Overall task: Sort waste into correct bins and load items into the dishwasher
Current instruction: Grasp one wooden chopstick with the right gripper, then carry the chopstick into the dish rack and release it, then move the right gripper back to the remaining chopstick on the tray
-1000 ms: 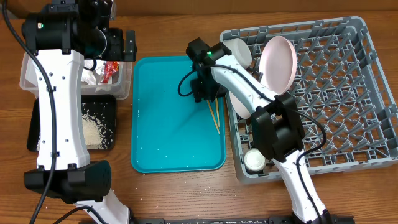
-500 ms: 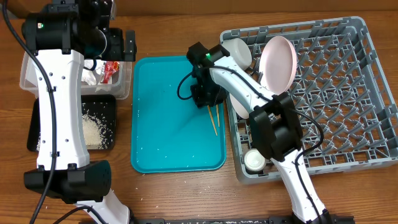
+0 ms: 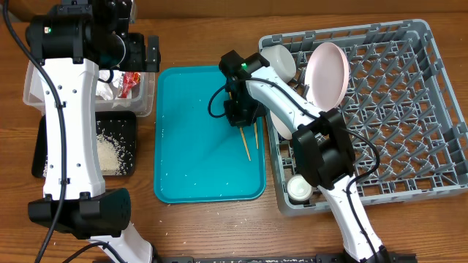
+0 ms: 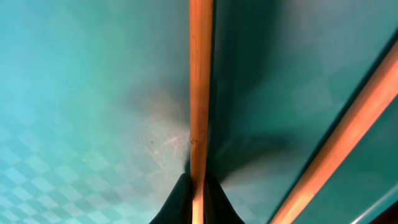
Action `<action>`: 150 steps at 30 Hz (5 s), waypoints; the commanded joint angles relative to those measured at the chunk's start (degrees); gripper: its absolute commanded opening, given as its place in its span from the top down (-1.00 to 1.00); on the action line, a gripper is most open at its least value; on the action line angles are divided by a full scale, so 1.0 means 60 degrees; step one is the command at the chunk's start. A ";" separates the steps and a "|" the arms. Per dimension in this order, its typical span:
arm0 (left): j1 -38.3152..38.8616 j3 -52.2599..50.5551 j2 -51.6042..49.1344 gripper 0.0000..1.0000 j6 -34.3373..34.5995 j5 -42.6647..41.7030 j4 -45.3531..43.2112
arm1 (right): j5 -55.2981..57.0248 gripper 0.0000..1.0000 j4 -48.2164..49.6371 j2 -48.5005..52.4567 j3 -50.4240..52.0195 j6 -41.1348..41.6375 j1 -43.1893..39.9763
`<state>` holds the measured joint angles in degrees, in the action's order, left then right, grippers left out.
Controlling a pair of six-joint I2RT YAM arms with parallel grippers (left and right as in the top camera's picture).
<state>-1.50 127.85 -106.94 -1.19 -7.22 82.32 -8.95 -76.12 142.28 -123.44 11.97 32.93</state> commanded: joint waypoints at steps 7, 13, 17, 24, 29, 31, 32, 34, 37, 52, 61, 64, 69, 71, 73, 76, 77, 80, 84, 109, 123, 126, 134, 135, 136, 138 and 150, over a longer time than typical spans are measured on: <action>0.0069 0.0091 0.0058 -0.99 0.0015 0.0033 -0.0007 | 0.0805 0.92 -0.1443 -0.0164 -0.1843 -0.0080 0.0470; 0.0066 0.0091 0.0055 -1.00 0.0015 0.0033 -0.0011 | 0.0987 0.92 -0.2382 -0.0670 -0.3224 -0.0076 0.0838; 0.0066 0.0091 0.0055 -1.00 0.0015 0.0033 -0.0007 | 0.0994 0.92 -0.3100 -0.0933 -0.3821 -0.0069 0.0914; 0.0066 0.0091 0.0055 -1.00 0.0015 0.0033 -0.0011 | 0.1064 0.92 -0.3490 -0.1869 -0.4127 0.0430 0.0933; 0.0066 0.0091 0.0055 -0.99 0.0015 0.0033 -0.0007 | 0.1632 0.92 -0.3493 -0.3217 -0.4127 0.1155 0.0929; 0.0069 0.0091 0.0058 -0.99 0.0015 0.0033 -0.0011 | 0.2328 0.92 -0.3493 -0.3916 -0.4127 0.1679 0.0925; 0.0069 0.0091 0.0055 -1.00 0.0015 0.0033 -0.0011 | 0.2543 0.92 -0.3493 -0.4153 -0.4127 0.1865 0.0907; 0.0066 0.0091 0.0055 -1.00 0.0015 0.0033 -0.0011 | 0.3034 0.92 -0.3490 -0.4845 -0.4124 0.2419 0.0747; 0.0066 0.0091 0.0055 -1.00 0.0015 0.0033 -0.0007 | 0.3319 0.92 -0.3490 -0.5737 -0.4116 0.3129 0.0131; 0.0066 0.0091 0.0055 -1.00 0.0015 0.0033 -0.0011 | 0.3195 0.92 -0.3490 -0.6572 -0.1508 0.3880 -0.3807; 0.0066 0.0091 0.0055 -1.00 0.0015 0.0033 -0.0011 | 0.3009 0.92 -0.3490 -0.6572 0.0929 0.4044 -0.3821; 0.0066 0.0091 0.0055 -1.00 0.0015 0.0033 -0.0011 | 0.2983 0.92 -0.3483 -0.6572 0.1650 0.4761 -0.3821; 0.0066 0.0091 0.0058 -1.00 0.0015 0.0033 -0.0007 | 0.2925 0.92 -0.3042 -0.6572 0.2947 0.5530 -0.3701; 0.0066 0.0091 0.0055 -1.00 0.0015 0.0033 -0.0011 | 0.2827 0.92 -0.2568 -0.6572 0.3450 0.5548 -0.3530; 0.0066 0.0091 0.0055 -1.00 0.0015 0.0033 -0.0007 | 0.2721 0.92 -0.2011 -0.6568 0.3945 0.5610 -0.3381; 0.0066 0.0091 0.0055 -1.00 0.0015 0.0033 -0.0011 | 0.2699 0.92 -0.1668 -0.6568 0.4415 0.5836 -0.3337; 0.0066 0.0091 0.0055 -0.99 0.0015 0.0033 -0.0007 | 0.2696 0.92 -0.1621 -0.6568 0.4524 0.5836 -0.3337; 0.0066 0.0091 0.0055 -1.00 0.0015 0.0033 -0.0007 | 0.2699 0.67 -0.1621 -0.6568 0.4750 0.5832 -0.3337; 0.0066 0.0091 0.0055 -1.00 0.0015 0.0033 -0.0011 | 0.2699 0.38 -0.1679 -0.6568 0.4761 0.5821 -0.3337; 0.0066 0.0091 0.0055 -1.00 0.0015 0.0033 -0.0011 | 0.3107 -0.40 0.1632 -0.6226 0.2812 0.1264 0.1300; 0.0066 0.0091 0.0055 -1.00 0.0015 0.0033 -0.0011 | 0.2838 -0.48 0.1169 -0.3534 0.2069 0.0240 0.1315; 0.0066 0.0091 0.0055 -1.00 0.0015 0.0033 -0.0007 | 0.3071 -0.48 0.1162 -0.3275 0.2069 0.0244 0.1275; 0.0066 0.0091 0.0055 -1.00 0.0015 0.0033 -0.0011 | 0.3242 -0.49 0.1166 -0.2575 0.2076 0.0248 0.0998; 0.0066 0.0091 0.0055 -0.99 0.0015 0.0033 -0.0007 | 0.3242 -0.49 0.1173 -0.2484 0.2076 0.0237 0.0969; 0.0066 0.0091 0.0055 -1.00 0.0015 0.0033 -0.0011 | 0.3235 -0.49 0.1173 -0.2335 0.2076 0.0084 0.0933; 0.0066 0.0091 0.0055 -1.00 0.0015 0.0033 -0.0007 | 0.3238 -0.49 0.1184 -0.2109 0.2076 -0.0433 0.0925; 0.0066 0.0091 0.0055 -1.00 0.0015 0.0033 -0.0011 | 0.2095 -0.49 0.1632 -0.1519 0.2080 -0.0947 0.0823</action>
<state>-1.50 127.85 -106.94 -1.19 -7.22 82.32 7.38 -66.81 132.94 -109.60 6.61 38.41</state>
